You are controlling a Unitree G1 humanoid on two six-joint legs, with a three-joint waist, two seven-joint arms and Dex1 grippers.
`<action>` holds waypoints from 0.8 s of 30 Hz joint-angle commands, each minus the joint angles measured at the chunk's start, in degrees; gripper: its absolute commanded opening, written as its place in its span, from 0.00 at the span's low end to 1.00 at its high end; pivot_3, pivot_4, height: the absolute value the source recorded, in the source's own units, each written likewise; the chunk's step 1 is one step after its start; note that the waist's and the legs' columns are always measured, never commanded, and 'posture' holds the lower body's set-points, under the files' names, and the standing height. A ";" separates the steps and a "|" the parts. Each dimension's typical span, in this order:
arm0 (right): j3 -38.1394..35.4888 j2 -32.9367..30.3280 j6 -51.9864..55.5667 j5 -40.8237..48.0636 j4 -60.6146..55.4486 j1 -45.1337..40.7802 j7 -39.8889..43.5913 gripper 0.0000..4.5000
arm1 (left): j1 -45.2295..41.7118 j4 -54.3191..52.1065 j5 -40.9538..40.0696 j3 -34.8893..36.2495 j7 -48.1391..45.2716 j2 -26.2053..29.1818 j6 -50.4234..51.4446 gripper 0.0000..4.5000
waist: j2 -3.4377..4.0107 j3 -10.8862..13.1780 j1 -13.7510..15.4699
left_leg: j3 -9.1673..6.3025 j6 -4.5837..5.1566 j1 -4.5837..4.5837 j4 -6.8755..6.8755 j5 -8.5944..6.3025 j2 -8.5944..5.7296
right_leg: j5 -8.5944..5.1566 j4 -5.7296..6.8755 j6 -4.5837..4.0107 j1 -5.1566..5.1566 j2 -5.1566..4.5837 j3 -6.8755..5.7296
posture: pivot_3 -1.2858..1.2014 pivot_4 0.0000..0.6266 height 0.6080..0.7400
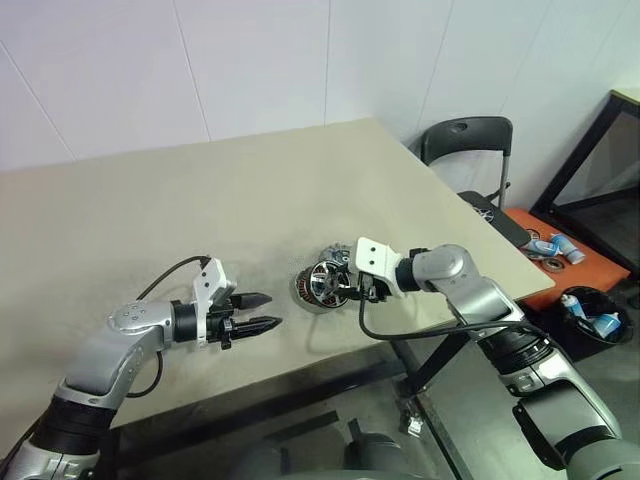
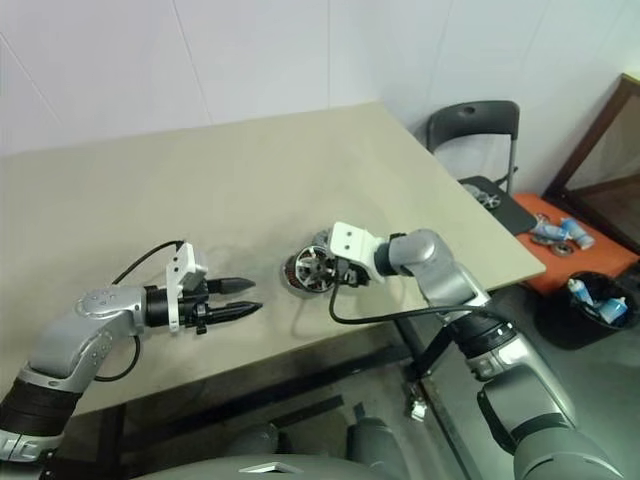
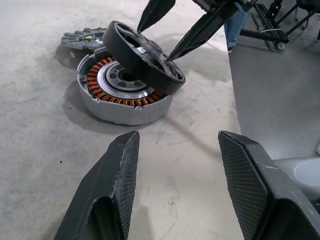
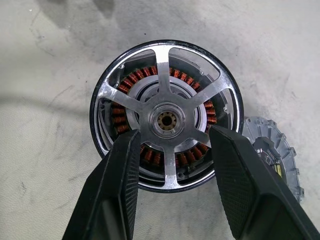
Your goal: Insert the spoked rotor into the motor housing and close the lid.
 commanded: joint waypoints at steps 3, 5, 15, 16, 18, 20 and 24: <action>-1.43 0.56 -0.61 -0.08 -1.55 -1.07 -0.11 0.50 | -0.56 0.09 0.02 1.29 -0.46 0.13 -0.32 0.59 | 0.00 0.00 0.06 | 0.01 0.00 0.00 0.01 0.00 0.02 | 0.00 0.01 0.00 0.01 -0.01 0.02 | 0.52 0.00 1.00; -1.48 0.63 -0.52 -0.04 -1.72 -1.18 -0.13 0.50 | -0.43 0.26 0.17 1.24 -0.50 0.12 -0.47 0.59 | 0.00 0.00 0.08 | 0.01 0.00 -0.01 0.01 0.00 0.01 | 0.01 0.00 0.01 0.01 -0.01 0.02 | 0.52 0.00 1.00; -1.19 1.01 -0.77 0.06 -1.92 -1.52 0.39 0.46 | 0.70 8.82 3.36 0.57 -3.64 -1.53 -7.66 0.59 | 0.00 0.00 0.13 | 0.05 0.00 -0.01 0.00 0.00 0.01 | 0.01 0.00 0.01 -0.01 -0.03 0.04 | 0.52 0.00 1.00; -1.05 1.07 -0.94 -0.04 -1.86 -1.50 0.46 0.42 | 0.75 9.76 3.73 0.52 -3.97 -1.80 -8.47 0.59 | 0.00 0.00 0.13 | 0.05 0.00 -0.01 0.00 0.00 0.01 | 0.01 -0.01 0.01 -0.01 -0.03 0.04 | 0.52 0.00 1.00; -0.75 1.34 -1.29 -0.41 -1.43 -1.54 0.36 0.30 | 0.92 11.54 4.42 0.39 -4.61 -2.37 -10.07 0.59 | 0.00 0.00 0.15 | 0.06 0.00 -0.02 0.00 0.00 0.02 | 0.01 -0.01 0.01 -0.01 -0.04 0.04 | 0.52 0.00 1.00; -0.63 1.78 -1.55 -1.16 -0.74 -1.79 -0.36 0.30 | 1.08 12.97 5.08 0.25 -5.14 -2.92 -11.49 0.59 | 0.00 0.00 0.12 | 0.06 0.00 -0.01 0.00 0.00 0.02 | 0.01 0.00 0.01 -0.01 -0.04 0.04 | 0.52 0.00 1.00; -0.84 2.17 -2.05 -1.92 0.11 -2.26 -0.24 0.30 | 1.16 15.51 6.19 0.11 -5.90 -3.89 -13.87 0.59 | -0.01 -0.01 -0.02 | 0.08 0.00 0.02 0.01 0.00 0.04 | 0.01 0.04 0.01 -0.01 -0.03 0.05 | 0.52 0.00 1.00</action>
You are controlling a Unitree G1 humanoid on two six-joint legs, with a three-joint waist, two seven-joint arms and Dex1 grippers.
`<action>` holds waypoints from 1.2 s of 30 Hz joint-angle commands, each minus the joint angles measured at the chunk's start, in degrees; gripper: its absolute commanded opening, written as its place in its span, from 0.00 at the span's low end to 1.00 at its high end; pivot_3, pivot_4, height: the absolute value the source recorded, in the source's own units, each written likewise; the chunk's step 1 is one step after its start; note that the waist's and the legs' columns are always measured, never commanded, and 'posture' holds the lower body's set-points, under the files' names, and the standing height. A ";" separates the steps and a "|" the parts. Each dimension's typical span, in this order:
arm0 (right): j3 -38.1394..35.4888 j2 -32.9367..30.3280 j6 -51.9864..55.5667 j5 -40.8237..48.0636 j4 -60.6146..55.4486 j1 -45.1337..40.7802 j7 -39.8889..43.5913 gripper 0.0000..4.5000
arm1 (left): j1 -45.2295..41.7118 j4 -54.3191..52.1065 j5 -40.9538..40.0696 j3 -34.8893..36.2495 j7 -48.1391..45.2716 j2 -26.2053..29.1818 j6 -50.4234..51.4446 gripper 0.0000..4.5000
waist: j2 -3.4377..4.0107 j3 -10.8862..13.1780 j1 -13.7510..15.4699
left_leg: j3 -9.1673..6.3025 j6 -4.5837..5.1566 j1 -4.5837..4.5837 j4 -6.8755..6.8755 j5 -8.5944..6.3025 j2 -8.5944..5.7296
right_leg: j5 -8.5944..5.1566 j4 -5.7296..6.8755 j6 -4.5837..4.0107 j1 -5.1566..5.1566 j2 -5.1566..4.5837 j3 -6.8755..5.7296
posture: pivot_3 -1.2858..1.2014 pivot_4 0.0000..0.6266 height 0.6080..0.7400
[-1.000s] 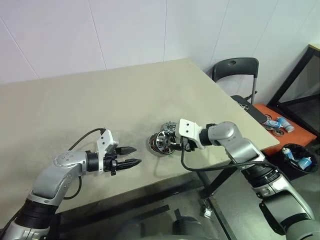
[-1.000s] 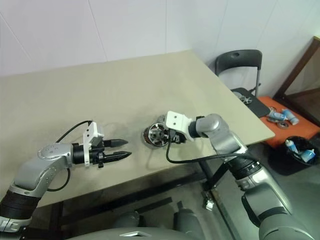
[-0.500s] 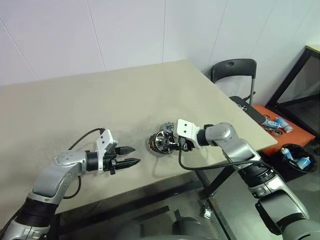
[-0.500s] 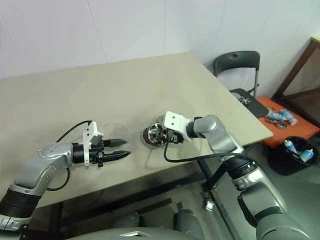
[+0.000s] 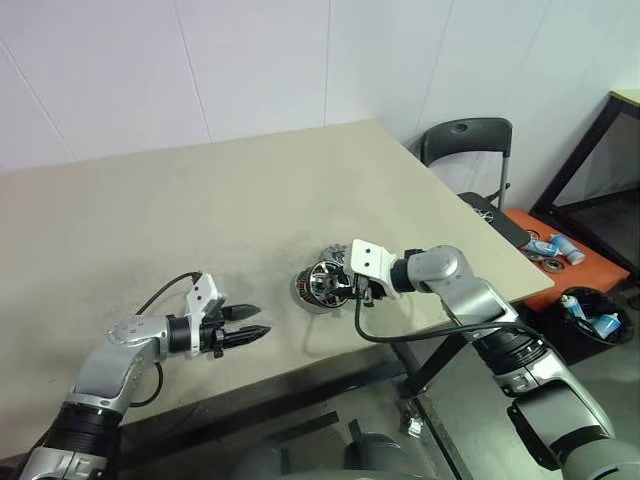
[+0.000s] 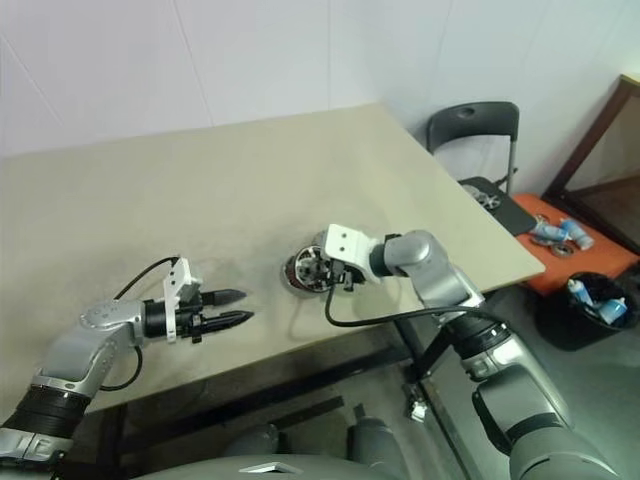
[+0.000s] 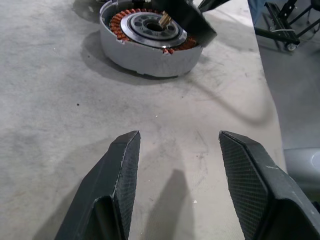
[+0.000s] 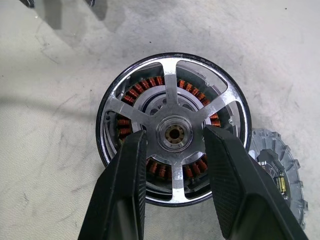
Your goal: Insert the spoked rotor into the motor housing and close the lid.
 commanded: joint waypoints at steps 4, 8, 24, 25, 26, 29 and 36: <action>-1.15 0.71 -1.87 -0.97 0.65 -2.71 -0.43 0.30 | -0.21 2.62 1.70 0.27 -1.72 -1.08 -4.45 0.59 | 0.00 0.00 -0.03 | 0.00 0.00 0.03 0.00 0.00 0.01 | 0.00 0.04 -0.01 0.00 0.02 0.00 | 0.52 0.00 1.00; -1.06 0.63 -2.45 -0.87 1.07 -4.21 0.94 0.30 | -0.28 4.40 2.35 0.31 -2.13 -1.75 -5.96 0.59 | 0.00 -0.01 0.09 | 0.02 0.00 0.02 0.01 0.00 0.03 | 0.01 0.04 -0.01 -0.01 0.00 0.02 | 0.52 0.00 1.00; -0.57 2.67 -7.23 -2.32 8.84 -11.91 5.07 0.10 | -0.72 4.96 2.82 0.63 -1.23 -3.21 -6.22 0.59 | 0.00 -0.01 0.13 | 0.03 0.00 -0.03 0.00 0.00 0.02 | 0.10 0.02 0.15 -0.04 -0.07 0.02 | 0.52 0.00 1.00; -0.62 2.70 -7.30 -2.39 8.94 -11.95 5.15 0.10 | -0.60 4.51 2.75 0.62 -1.03 -3.20 -5.94 0.59 | 0.00 -0.01 0.12 | 0.03 0.00 -0.03 0.00 0.00 0.02 | 0.10 0.03 0.15 -0.04 -0.07 0.02 | 0.52 0.00 1.00; -0.81 2.79 -6.85 -2.09 8.70 -12.05 5.44 0.10 | -0.41 3.72 2.67 0.59 -0.73 -3.16 -5.50 0.59 | 0.00 -0.01 0.12 | 0.03 0.00 -0.03 0.00 0.00 0.02 | 0.10 0.03 0.15 -0.04 -0.07 0.02 | 0.52 0.00 1.00; -2.60 3.64 -3.25 0.99 6.95 -12.60 6.86 0.10 | -0.20 1.82 2.43 0.55 -0.05 -3.07 -4.20 0.59 | 0.00 -0.01 0.11 | 0.03 0.00 -0.03 0.00 0.00 0.03 | 0.10 0.04 0.15 -0.05 -0.07 0.02 | 0.52 0.00 1.00; -3.23 3.55 -0.43 1.51 5.38 -12.63 6.48 0.00 | -0.45 -1.27 2.12 0.61 0.83 -2.83 -1.42 0.59 | 0.00 -0.01 0.12 | 0.02 0.00 -0.04 0.00 0.00 0.04 | 0.11 0.04 0.15 -0.05 -0.08 0.02 | 0.52 0.00 1.00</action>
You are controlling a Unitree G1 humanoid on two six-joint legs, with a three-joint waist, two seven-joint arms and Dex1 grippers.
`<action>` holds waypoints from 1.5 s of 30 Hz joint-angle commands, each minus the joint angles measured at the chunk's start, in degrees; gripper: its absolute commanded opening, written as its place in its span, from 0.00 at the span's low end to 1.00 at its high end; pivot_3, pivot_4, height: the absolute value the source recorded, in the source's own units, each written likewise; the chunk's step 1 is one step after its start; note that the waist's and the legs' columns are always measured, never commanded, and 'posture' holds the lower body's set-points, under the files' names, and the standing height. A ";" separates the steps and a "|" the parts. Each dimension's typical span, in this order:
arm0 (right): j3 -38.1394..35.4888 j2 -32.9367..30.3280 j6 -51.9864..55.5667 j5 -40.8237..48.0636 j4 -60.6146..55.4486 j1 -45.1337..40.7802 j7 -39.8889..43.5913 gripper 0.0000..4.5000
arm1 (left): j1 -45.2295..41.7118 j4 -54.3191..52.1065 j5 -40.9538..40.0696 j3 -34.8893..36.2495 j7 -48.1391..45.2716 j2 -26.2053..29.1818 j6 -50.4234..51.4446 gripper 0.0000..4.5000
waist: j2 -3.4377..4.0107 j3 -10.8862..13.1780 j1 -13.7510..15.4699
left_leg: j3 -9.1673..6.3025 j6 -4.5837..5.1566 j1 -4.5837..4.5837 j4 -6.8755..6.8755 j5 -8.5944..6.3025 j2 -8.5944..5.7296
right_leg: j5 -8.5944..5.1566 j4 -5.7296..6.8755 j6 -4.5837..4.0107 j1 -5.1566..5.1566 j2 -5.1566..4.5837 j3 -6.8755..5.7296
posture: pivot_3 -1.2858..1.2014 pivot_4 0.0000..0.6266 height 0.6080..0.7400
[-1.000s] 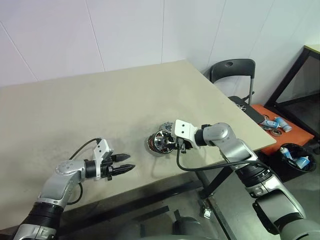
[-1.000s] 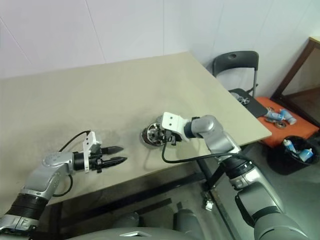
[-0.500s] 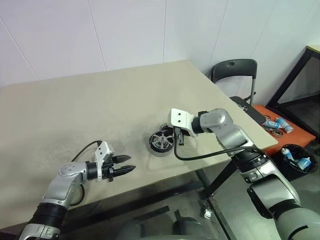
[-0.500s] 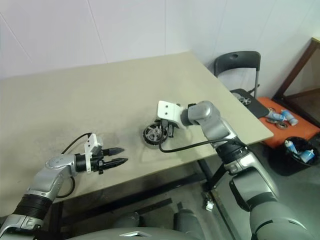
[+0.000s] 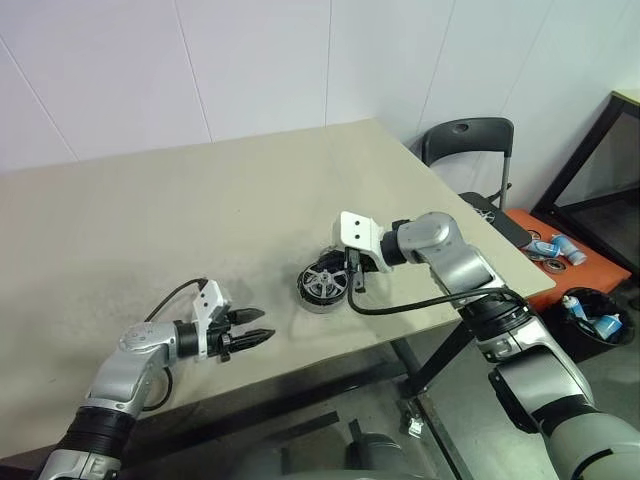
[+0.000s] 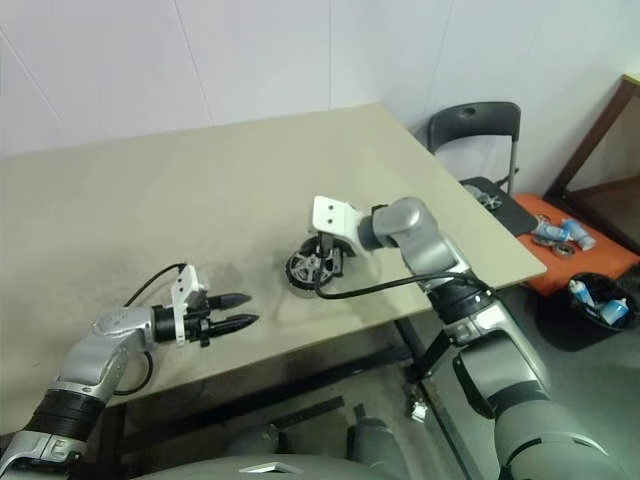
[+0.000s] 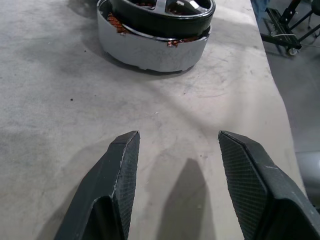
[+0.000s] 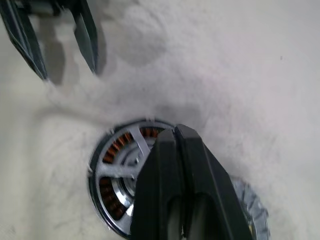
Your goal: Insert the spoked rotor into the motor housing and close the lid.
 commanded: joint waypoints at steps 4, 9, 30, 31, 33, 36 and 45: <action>-1.58 -0.09 0.48 0.13 -1.06 -2.51 -0.83 0.00 | -0.98 -3.53 -0.43 0.64 0.61 0.31 1.77 0.59 | 0.00 0.00 -0.01 | 0.00 0.00 0.00 0.00 0.00 0.00 | 0.00 0.00 0.00 0.00 0.00 0.00 | 0.52 0.00 1.00; -1.54 -0.64 1.10 0.92 -1.42 -3.92 1.14 0.09 | -1.58 -3.26 -0.22 0.50 0.65 -0.02 1.95 0.59 | 0.00 0.00 -0.02 | 0.01 0.00 0.00 0.00 0.00 -0.01 | 0.00 0.00 0.00 -0.01 0.01 0.00 | 0.52 0.00 1.00; -0.46 2.07 2.55 -0.89 4.06 -1.50 -0.62 0.34 | -4.51 19.28 3.80 0.30 -4.51 -2.39 -15.12 0.59 | 0.11 -0.12 -0.10 | 0.01 -0.05 0.42 0.02 0.03 -0.02 | -0.03 0.07 -0.28 0.33 0.10 -0.01 | 0.52 0.00 1.00; -0.75 2.56 2.76 -0.83 5.17 -1.60 -1.19 0.34 | -4.46 19.33 3.81 0.31 -4.47 -2.51 -15.31 0.59 | 0.11 -0.11 -0.11 | 0.00 -0.05 0.73 0.00 0.03 0.01 | -0.04 0.06 -0.30 0.59 0.11 -0.01 | 0.52 0.00 1.00; -1.68 3.29 3.60 -0.50 7.35 -1.24 -2.63 0.34 | -4.06 19.11 3.86 0.28 -4.23 -2.76 -15.54 0.59 | 0.11 -0.11 -0.15 | 0.00 -0.05 0.90 -0.02 0.03 0.03 | -0.05 0.06 -0.30 0.73 0.11 0.00 | 0.52 0.00 1.00; -2.77 3.94 5.02 0.33 8.58 -0.58 -3.50 0.34 | -3.66 18.73 3.85 0.29 -3.90 -2.88 -15.60 0.59 | 0.13 -0.13 -0.15 | 0.00 -0.05 0.97 -0.02 0.03 0.06 | -0.04 0.06 -0.30 0.79 0.08 0.03 | 0.52 0.00 1.00; -2.56 4.30 6.83 0.82 6.60 1.05 -4.04 0.34 | -6.77 8.55 -6.06 5.81 -5.16 -2.76 -8.92 0.59 | 0.11 -0.12 -0.12 | -0.01 -0.05 0.83 -0.04 0.03 0.05 | -0.04 0.06 -0.29 0.69 0.05 0.03 | 0.52 0.00 1.00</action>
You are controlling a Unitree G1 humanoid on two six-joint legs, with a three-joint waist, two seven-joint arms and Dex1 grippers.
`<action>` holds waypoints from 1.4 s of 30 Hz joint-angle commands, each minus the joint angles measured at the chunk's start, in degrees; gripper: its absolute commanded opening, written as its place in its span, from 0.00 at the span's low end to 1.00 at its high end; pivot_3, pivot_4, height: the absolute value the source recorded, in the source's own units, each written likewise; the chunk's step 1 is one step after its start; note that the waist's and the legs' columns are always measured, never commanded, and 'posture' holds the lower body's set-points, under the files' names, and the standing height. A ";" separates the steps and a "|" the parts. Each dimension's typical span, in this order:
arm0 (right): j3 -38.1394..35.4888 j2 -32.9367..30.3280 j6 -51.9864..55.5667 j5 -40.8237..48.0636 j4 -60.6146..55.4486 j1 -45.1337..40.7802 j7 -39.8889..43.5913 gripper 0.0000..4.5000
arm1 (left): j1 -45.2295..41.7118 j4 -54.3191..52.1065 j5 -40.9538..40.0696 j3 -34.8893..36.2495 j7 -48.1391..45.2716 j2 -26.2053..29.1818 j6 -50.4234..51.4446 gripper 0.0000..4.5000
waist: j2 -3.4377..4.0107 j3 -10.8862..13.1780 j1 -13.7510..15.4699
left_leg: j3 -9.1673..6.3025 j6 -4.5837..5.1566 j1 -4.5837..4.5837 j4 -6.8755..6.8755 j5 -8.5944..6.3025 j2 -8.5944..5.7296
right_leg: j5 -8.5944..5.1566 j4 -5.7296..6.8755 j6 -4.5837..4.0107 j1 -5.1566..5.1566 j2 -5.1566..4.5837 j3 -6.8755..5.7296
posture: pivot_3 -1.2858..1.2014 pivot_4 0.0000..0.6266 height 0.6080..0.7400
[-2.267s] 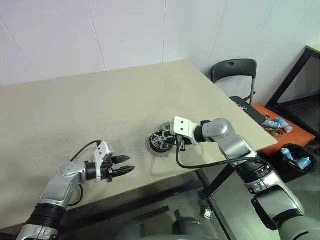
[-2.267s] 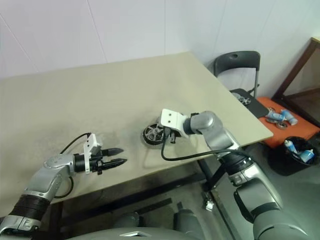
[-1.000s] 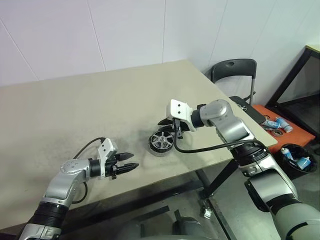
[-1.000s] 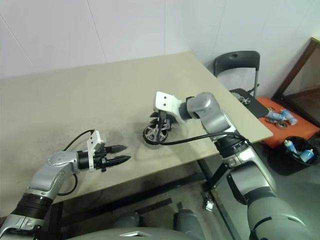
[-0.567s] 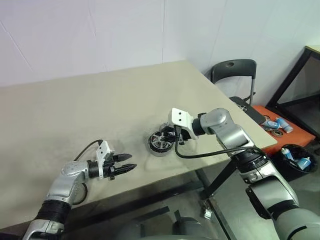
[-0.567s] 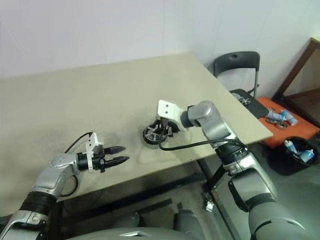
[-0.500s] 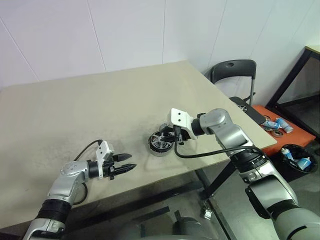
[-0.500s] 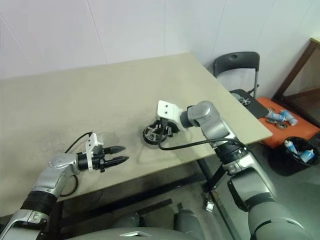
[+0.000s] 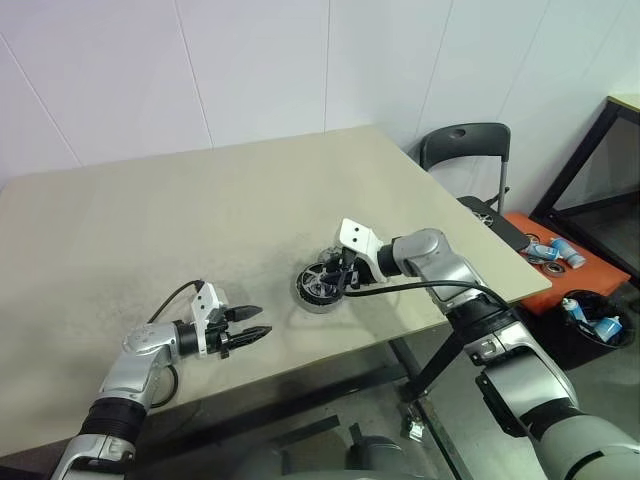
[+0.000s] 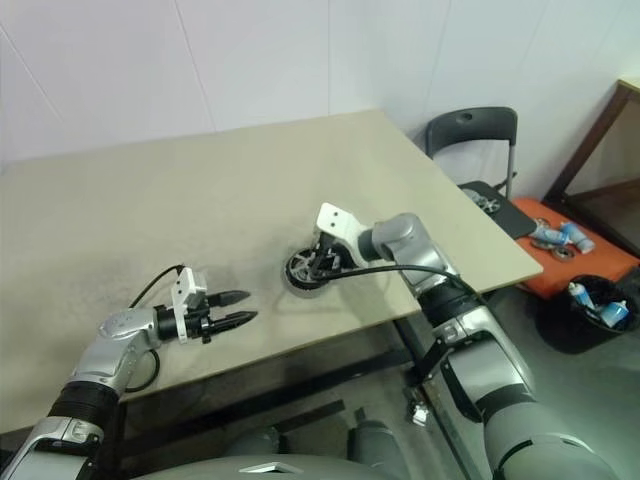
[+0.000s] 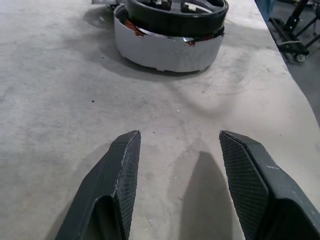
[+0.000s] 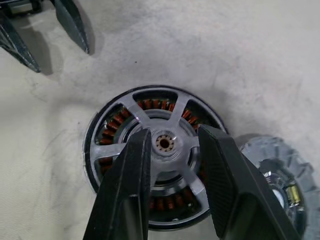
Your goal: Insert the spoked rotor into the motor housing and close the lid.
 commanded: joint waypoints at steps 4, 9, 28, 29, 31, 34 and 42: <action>-1.80 0.24 1.09 1.51 -3.47 -0.26 -0.81 0.34 | -4.21 -15.82 -14.49 7.87 -2.25 4.33 15.96 0.59 | -0.01 0.00 -0.04 | -0.04 0.00 -0.34 0.00 0.00 0.00 | 0.09 -0.06 0.16 -0.24 0.00 -0.01 | 0.52 0.00 1.00; -1.17 0.29 0.70 1.13 -4.13 0.52 -1.48 0.34 | -3.57 -21.23 -17.13 9.04 -3.41 8.49 22.32 0.59 | 0.01 0.00 -0.60 | -0.03 0.02 -0.67 -0.02 -0.01 -0.04 | 0.11 -0.12 0.21 -0.52 0.01 -0.01 | 0.52 0.00 1.00; -1.44 -0.68 2.71 1.81 -6.99 3.01 -2.17 0.15 | -7.53 -41.65 -23.86 7.95 16.35 6.40 42.25 0.59 | -0.04 0.00 -1.33 | -0.10 0.02 -0.78 0.01 -0.01 -0.16 | 0.11 -0.10 0.23 -0.62 0.08 -0.01 | 0.52 0.00 1.00; -1.39 -0.64 2.48 1.47 -6.42 2.84 -2.58 0.11 | -7.68 -41.53 -24.03 7.98 16.57 6.37 42.46 0.59 | -0.05 0.00 -1.33 | -0.10 0.02 -0.78 0.01 -0.01 -0.16 | 0.11 -0.10 0.23 -0.61 0.08 -0.01 | 0.52 0.00 1.00; -1.09 -0.56 1.99 0.90 -5.47 2.63 -3.05 0.11 | -7.81 -40.97 -24.23 8.11 16.57 6.45 42.56 0.59 | -0.04 0.00 -1.34 | -0.10 0.01 -0.77 0.01 -0.01 -0.16 | 0.11 -0.10 0.22 -0.61 0.09 -0.01 | 0.52 0.00 1.00; -1.00 -0.37 2.01 1.18 -5.35 2.65 -2.76 0.11 | -7.78 -40.19 -24.16 8.31 16.04 6.71 42.35 0.59 | -0.04 0.00 -1.35 | -0.10 0.01 -0.70 0.02 -0.01 -0.17 | 0.10 -0.10 0.22 -0.52 0.09 -0.01 | 0.52 0.00 1.00; -1.96 1.41 2.87 1.77 -3.77 1.53 -4.34 0.11 | -8.30 -37.58 -23.50 8.88 14.32 7.53 41.38 0.59 | -0.05 0.00 -1.48 | -0.10 0.01 -0.55 0.03 0.00 -0.18 | 0.07 -0.11 0.17 -0.38 0.10 -0.01 | 0.52 0.00 1.00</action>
